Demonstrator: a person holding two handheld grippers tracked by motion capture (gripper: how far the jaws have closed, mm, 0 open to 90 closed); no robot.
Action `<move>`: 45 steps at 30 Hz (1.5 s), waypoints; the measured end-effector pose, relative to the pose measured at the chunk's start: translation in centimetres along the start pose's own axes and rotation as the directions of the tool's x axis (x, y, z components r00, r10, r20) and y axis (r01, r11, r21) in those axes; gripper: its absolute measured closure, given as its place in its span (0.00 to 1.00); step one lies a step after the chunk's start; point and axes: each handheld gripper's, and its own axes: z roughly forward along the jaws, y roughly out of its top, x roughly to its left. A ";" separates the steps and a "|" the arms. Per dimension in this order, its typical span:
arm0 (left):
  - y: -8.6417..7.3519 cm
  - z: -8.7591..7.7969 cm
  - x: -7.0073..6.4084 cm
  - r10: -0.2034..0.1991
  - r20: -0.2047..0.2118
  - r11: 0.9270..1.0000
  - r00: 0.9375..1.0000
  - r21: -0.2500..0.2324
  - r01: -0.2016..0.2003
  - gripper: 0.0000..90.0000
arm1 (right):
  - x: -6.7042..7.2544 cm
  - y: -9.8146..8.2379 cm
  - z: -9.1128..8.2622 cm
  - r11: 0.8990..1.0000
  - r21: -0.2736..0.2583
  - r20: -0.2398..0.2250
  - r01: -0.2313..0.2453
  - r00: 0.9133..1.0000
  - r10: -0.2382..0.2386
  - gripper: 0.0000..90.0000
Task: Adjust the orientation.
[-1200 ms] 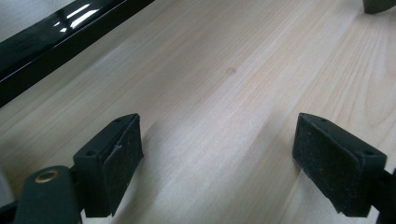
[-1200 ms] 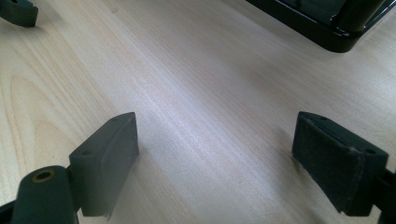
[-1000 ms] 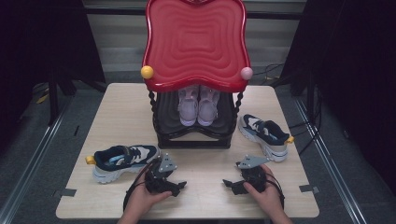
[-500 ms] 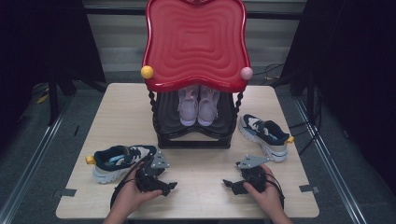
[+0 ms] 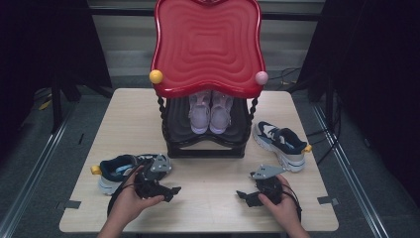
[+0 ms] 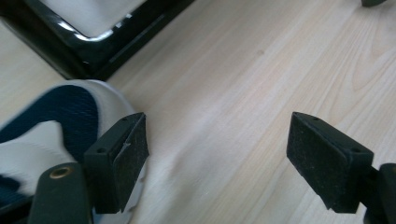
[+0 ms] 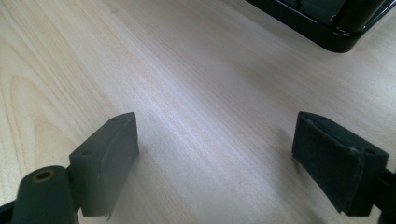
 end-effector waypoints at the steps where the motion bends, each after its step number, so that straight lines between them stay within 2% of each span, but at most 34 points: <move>1: 0.0 -0.3 0.1 -0.008 -0.007 1.000 1.000 -0.005 0.007 0.23 | 0.0 0.0 0.0 1.000 0.000 0.000 -0.001 1.000 0.001 0.16; 7: -0.1 -2.5 1.4 -0.010 -0.056 1.000 0.998 -0.007 0.010 0.23 | 0.0 0.0 0.0 1.000 0.000 0.000 0.000 1.000 0.000 0.16; 10: -0.2 -3.4 1.9 -0.019 -0.062 1.000 0.998 -0.010 0.019 0.23 | 0.0 0.0 0.0 1.000 0.000 0.000 0.000 1.000 0.000 0.16; 14: -0.5 -4.5 2.7 -0.026 -0.091 1.000 0.996 -0.001 0.026 0.23 | 0.0 0.0 0.0 1.000 0.000 0.000 0.000 1.000 0.000 0.16; 17: -1.0 -4.9 3.5 -0.041 -0.117 0.999 0.992 -0.004 0.041 0.23 | 0.0 0.0 0.0 1.000 0.000 0.000 0.000 1.000 0.000 0.16; 20: -1.5 -5.2 4.0 -0.055 -0.108 0.998 0.993 -0.037 0.052 0.27 | 0.0 0.0 0.0 1.000 0.000 0.000 0.000 1.000 0.000 0.16; 23: -1.5 -5.6 4.3 -0.050 -0.124 0.998 0.991 -0.044 0.045 0.28 | 0.0 0.0 0.0 1.000 0.000 0.000 0.000 1.000 0.000 0.16; 26: -1.4 -6.2 4.5 -0.044 -0.146 0.999 0.988 -0.036 0.039 0.27 | 0.0 0.0 0.0 1.000 0.000 0.000 0.000 1.000 0.000 0.16; 30: -1.8 -7.2 5.4 -0.065 -0.176 0.998 0.982 -0.004 0.065 0.26 | 0.0 0.0 0.0 1.000 0.000 0.000 0.000 1.000 0.000 0.16; 33: -2.8 -7.6 6.2 -0.093 -0.187 0.995 0.978 0.018 0.098 0.27 | 0.0 0.0 0.0 1.000 0.000 0.000 0.000 1.000 0.000 0.16; 35: -3.5 -7.5 6.4 -0.090 -0.193 0.994 0.977 0.050 0.101 0.29 | 0.0 0.0 0.0 1.000 0.000 0.000 0.000 1.000 0.000 0.16; 38: -4.4 -6.9 6.6 -0.076 -0.199 0.991 0.977 0.093 0.096 0.39 | 0.0 0.0 0.0 1.000 0.000 0.000 0.000 1.000 0.000 0.16; 40: -4.7 -6.6 6.7 -0.061 -0.222 0.989 0.973 0.118 0.089 0.50 | 0.0 0.0 0.0 1.000 0.000 0.000 0.000 1.000 0.000 0.16; 41: -4.9 -6.4 6.7 -0.062 -0.216 0.989 0.975 0.120 0.089 0.54 | 0.0 0.0 0.0 1.000 0.000 0.000 0.000 1.000 0.000 0.16; 42: -4.9 -6.4 6.8 -0.063 -0.189 0.990 0.980 0.115 0.085 0.60 | 0.0 0.0 0.0 1.000 0.000 0.000 0.000 1.000 0.000 0.16; 44: -4.9 -6.3 6.7 -0.068 -0.179 0.990 0.982 0.106 0.087 0.72 | 0.0 0.0 0.0 1.000 0.000 0.000 0.000 1.000 0.000 0.16; 45: -4.8 -6.3 6.6 -0.053 -0.190 0.991 0.980 0.114 0.075 0.77 | 0.0 0.0 0.0 1.000 0.000 0.000 0.000 1.000 0.000 0.16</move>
